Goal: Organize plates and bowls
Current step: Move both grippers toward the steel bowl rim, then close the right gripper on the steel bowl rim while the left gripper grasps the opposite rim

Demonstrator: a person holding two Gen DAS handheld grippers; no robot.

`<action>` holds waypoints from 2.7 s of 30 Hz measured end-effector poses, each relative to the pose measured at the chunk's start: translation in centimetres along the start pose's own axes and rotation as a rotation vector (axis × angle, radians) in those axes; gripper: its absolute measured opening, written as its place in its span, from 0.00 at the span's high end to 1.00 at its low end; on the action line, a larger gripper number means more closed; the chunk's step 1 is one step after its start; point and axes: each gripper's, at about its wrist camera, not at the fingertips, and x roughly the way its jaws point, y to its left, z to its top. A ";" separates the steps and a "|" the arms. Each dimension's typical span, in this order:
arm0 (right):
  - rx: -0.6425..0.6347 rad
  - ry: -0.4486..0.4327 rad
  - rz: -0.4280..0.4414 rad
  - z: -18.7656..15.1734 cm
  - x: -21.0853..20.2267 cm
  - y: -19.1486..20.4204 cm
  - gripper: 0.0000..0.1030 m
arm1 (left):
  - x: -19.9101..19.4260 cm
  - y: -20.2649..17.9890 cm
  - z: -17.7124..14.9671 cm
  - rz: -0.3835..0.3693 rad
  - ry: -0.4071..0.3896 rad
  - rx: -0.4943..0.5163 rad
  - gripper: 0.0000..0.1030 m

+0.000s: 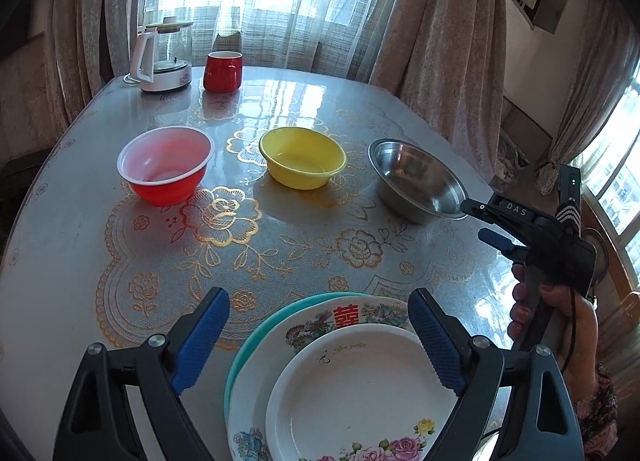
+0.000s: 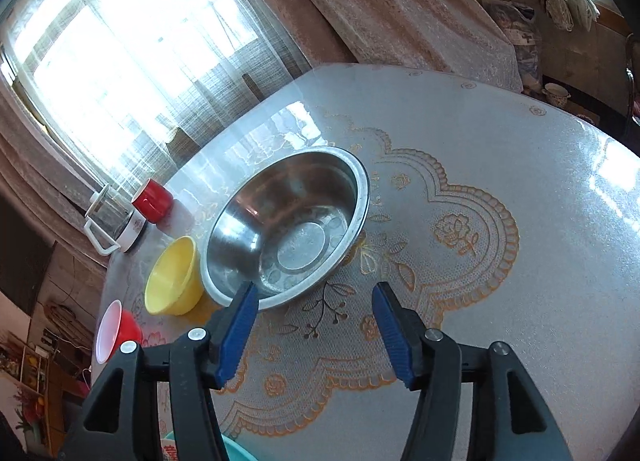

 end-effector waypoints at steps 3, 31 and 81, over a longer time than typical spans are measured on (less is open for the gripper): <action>0.023 0.025 -0.022 0.9 1.8 0.0 0.42 | 0.2 0.0 0.2 0.012 0.001 0.005 0.11; 0.110 0.063 0.139 -1.4 3.2 -3.1 0.81 | 3.7 -2.1 2.9 0.001 0.073 0.008 0.11; -0.050 -0.079 0.088 -4.8 0.5 -3.3 0.79 | 15.6 -9.4 6.6 0.036 0.230 0.231 0.78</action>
